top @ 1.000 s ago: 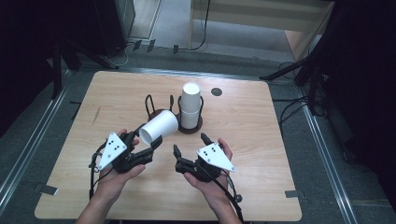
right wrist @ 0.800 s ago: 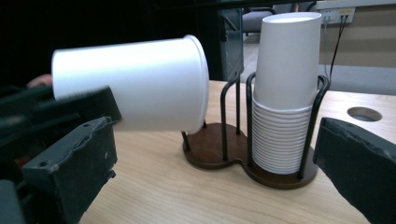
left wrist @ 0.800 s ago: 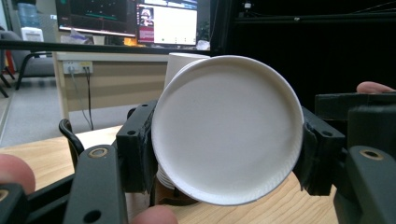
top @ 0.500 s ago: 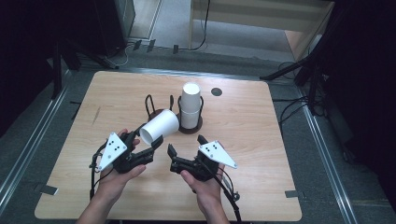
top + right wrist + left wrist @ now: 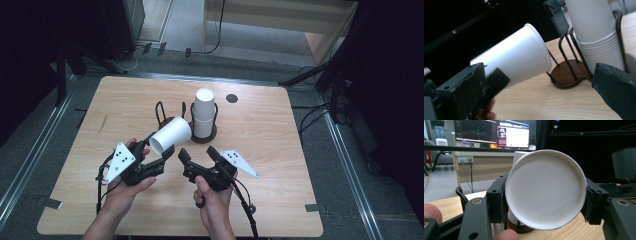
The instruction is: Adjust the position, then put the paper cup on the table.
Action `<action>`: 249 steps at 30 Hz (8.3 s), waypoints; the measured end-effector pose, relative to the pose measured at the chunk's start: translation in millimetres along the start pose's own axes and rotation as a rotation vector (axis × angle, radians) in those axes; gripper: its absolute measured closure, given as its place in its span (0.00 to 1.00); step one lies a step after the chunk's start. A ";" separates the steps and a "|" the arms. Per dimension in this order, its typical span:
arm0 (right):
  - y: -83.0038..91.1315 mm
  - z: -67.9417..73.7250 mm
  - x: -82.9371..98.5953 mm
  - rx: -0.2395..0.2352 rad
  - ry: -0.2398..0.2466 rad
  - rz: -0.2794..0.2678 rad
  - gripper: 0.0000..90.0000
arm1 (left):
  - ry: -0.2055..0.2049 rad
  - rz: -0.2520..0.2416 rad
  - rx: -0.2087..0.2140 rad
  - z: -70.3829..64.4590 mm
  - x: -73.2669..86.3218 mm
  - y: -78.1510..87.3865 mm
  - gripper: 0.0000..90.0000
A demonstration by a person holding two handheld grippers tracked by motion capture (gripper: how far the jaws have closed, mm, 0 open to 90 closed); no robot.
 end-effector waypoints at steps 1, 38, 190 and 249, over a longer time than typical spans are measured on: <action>-1.0 -0.3 -1.4 -0.014 -0.054 -0.005 0.00 | -0.002 -0.001 0.000 -0.4 0.1 0.0 0.39; -22.0 -17.0 0.6 -0.023 -0.722 -0.023 0.00 | -0.051 -0.014 0.037 -23.9 11.5 -5.4 0.39; 12.8 -42.5 -84.5 0.306 0.499 -0.229 0.32 | 0.023 0.207 -0.024 19.5 29.9 17.4 0.15; -3.1 -185.8 -103.1 0.405 0.554 -0.203 0.32 | 0.173 0.311 -0.392 171.5 83.9 126.7 0.17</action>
Point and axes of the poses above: each handheld gripper's, and its own axes: y roughly backward along the jaws, x roughly out of its underside, z roughly to its left, the point moved 8 cm from there along -y, roughly forward along the jaws, and after that the axes turned 8 degrees about -x, right-handed, at the moved point
